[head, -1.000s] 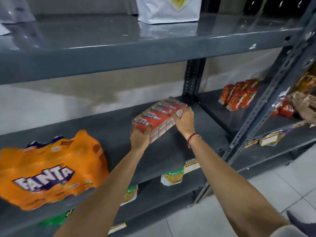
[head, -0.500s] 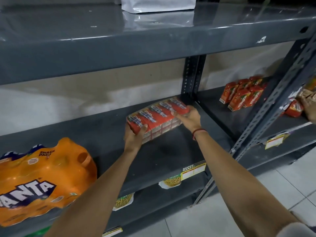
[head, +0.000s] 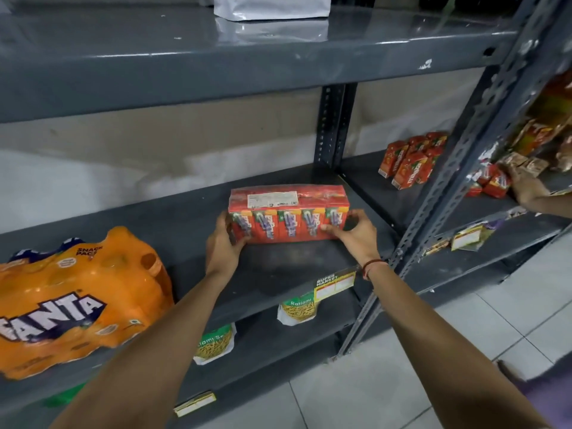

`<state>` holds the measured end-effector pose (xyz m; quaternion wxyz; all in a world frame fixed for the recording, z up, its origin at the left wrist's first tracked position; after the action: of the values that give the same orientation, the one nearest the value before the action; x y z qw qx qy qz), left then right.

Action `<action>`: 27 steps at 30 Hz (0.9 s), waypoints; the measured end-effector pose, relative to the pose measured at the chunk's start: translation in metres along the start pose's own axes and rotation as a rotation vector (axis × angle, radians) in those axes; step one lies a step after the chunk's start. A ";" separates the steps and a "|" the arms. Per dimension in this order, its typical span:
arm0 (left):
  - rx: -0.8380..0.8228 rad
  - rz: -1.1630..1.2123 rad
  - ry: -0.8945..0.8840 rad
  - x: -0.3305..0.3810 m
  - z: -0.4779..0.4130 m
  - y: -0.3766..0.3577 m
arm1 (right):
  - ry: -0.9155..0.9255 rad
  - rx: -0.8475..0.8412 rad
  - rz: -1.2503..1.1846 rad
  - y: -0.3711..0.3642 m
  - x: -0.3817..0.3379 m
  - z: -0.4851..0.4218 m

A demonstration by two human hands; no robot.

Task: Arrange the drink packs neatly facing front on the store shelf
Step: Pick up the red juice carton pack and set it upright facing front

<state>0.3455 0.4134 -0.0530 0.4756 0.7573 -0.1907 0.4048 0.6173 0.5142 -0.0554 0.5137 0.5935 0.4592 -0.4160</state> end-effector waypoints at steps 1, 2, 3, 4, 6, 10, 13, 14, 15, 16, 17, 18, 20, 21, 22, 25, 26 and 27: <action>0.028 0.024 0.013 0.002 0.004 0.001 | 0.003 -0.005 -0.023 0.004 0.000 0.001; 0.068 0.069 0.027 0.005 0.012 0.002 | -0.003 0.001 -0.080 0.007 0.001 0.002; 0.127 0.113 0.051 0.009 0.020 0.001 | -0.020 0.011 -0.169 0.010 0.000 0.001; 0.188 0.142 0.089 0.013 0.031 0.000 | -0.047 0.016 -0.262 0.010 -0.001 -0.001; 0.239 0.186 0.145 0.023 0.051 -0.011 | -0.111 -0.016 -0.389 0.006 -0.008 -0.007; 0.074 0.303 0.112 0.050 0.069 -0.040 | -0.198 -0.233 -0.506 -0.012 -0.032 -0.012; -0.136 0.265 0.067 0.062 0.061 -0.058 | -0.209 -0.239 -0.454 -0.015 -0.034 -0.006; -0.211 0.252 0.061 0.063 0.059 -0.065 | -0.198 -0.217 -0.416 -0.014 -0.035 -0.003; -0.274 0.244 0.058 0.064 0.057 -0.071 | -0.183 -0.187 -0.375 -0.013 -0.033 0.001; -0.317 0.236 0.058 0.063 0.054 -0.076 | -0.169 -0.150 -0.335 -0.012 -0.030 0.006; -0.346 0.226 0.058 0.062 0.051 -0.079 | -0.156 -0.104 -0.301 -0.010 -0.026 0.012; -0.371 0.208 0.056 0.060 0.047 -0.082 | -0.135 -0.051 -0.269 -0.008 -0.023 0.021; -0.423 0.154 0.028 0.057 0.040 -0.084 | -0.048 0.066 -0.217 -0.005 -0.023 0.043; -0.451 0.135 0.013 0.056 0.036 -0.084 | 0.000 0.127 -0.198 -0.007 -0.024 0.055; -0.478 0.119 -0.003 0.053 0.032 -0.083 | 0.039 0.183 -0.183 -0.011 -0.025 0.068; -0.542 0.011 -0.110 0.046 0.021 -0.071 | 0.115 0.309 -0.159 -0.028 -0.029 0.107; -0.566 -0.050 -0.158 0.042 0.019 -0.065 | 0.144 0.332 -0.156 -0.035 -0.031 0.118; -0.587 -0.101 -0.191 0.037 0.017 -0.058 | 0.172 0.342 -0.151 -0.041 -0.034 0.127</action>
<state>0.4143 0.4297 -0.0604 0.6734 0.6308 -0.3055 0.2352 0.5670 0.3863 -0.0483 0.3318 0.6692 0.4673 -0.4729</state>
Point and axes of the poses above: each hand's wrist, its own z-axis away from the middle knuckle, its own y-axis out of the back of the hand, x = y × z, the point moved 4 cm from there along -z, towards the middle knuckle, and after that the axes turned 9 degrees about -z, right-handed, at the moved point
